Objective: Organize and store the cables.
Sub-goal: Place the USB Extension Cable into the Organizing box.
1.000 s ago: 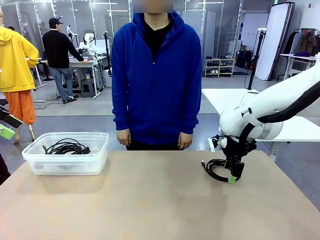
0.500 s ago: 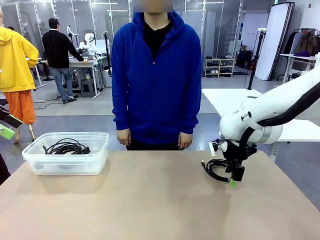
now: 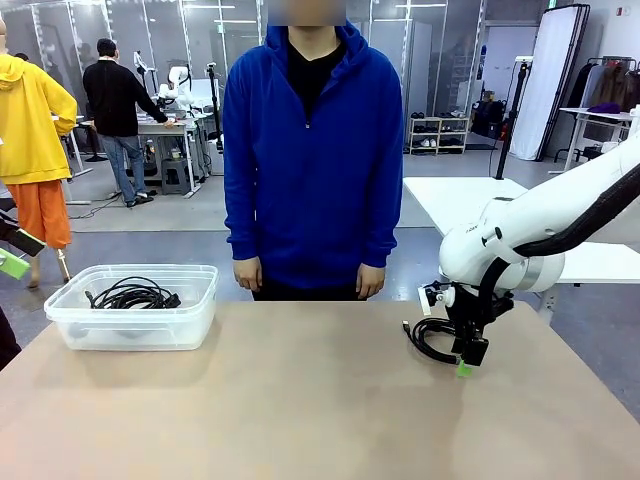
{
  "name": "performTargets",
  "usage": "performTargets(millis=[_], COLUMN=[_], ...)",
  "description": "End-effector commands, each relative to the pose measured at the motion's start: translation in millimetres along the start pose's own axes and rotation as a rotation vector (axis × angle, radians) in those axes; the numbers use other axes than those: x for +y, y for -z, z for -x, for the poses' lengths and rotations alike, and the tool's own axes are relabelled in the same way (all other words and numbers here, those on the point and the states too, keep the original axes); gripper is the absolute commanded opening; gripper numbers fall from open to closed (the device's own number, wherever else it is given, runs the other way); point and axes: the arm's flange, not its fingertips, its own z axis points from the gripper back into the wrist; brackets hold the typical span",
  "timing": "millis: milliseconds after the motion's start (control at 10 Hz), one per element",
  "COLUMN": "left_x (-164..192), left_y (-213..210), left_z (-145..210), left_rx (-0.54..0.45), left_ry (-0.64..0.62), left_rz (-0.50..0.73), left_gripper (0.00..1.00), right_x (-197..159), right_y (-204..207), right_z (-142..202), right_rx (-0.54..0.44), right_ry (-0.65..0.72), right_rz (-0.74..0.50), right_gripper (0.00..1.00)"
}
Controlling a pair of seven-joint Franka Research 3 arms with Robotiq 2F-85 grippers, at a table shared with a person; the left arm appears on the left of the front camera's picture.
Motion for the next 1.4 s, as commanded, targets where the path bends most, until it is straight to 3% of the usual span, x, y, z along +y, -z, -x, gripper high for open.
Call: performTargets(millis=[0, 500, 600, 1000, 1300], left_x=[-1, -1, -1, -1, -1], left_y=[-1, -1, -1, -1, -1], left_z=[0, 0, 0, 0, 0], left_rx=[0.009, 0.009, 0.009, 0.009, 0.009], left_ry=[0.003, 0.003, 0.003, 0.003, 0.003], left_rz=[-0.006, -0.006, -0.006, -0.006, -0.006], left_gripper=[1.00, 1.00, 1.00, 1.00, 1.00], right_x=[-3, -1, -1, 3, 14], right_y=[2, -3, -5, -36, -108], right_z=[-2, -5, -5, -9, -21], right_rx=[0.027, 0.040, 0.039, 0.030, 0.024], right_ry=[0.021, 0.016, 0.015, 0.009, -0.002], right_rz=[0.012, 0.019, 0.025, 0.053, 0.148], right_gripper=[0.57, 0.05, 0.00, 0.00, 0.00])
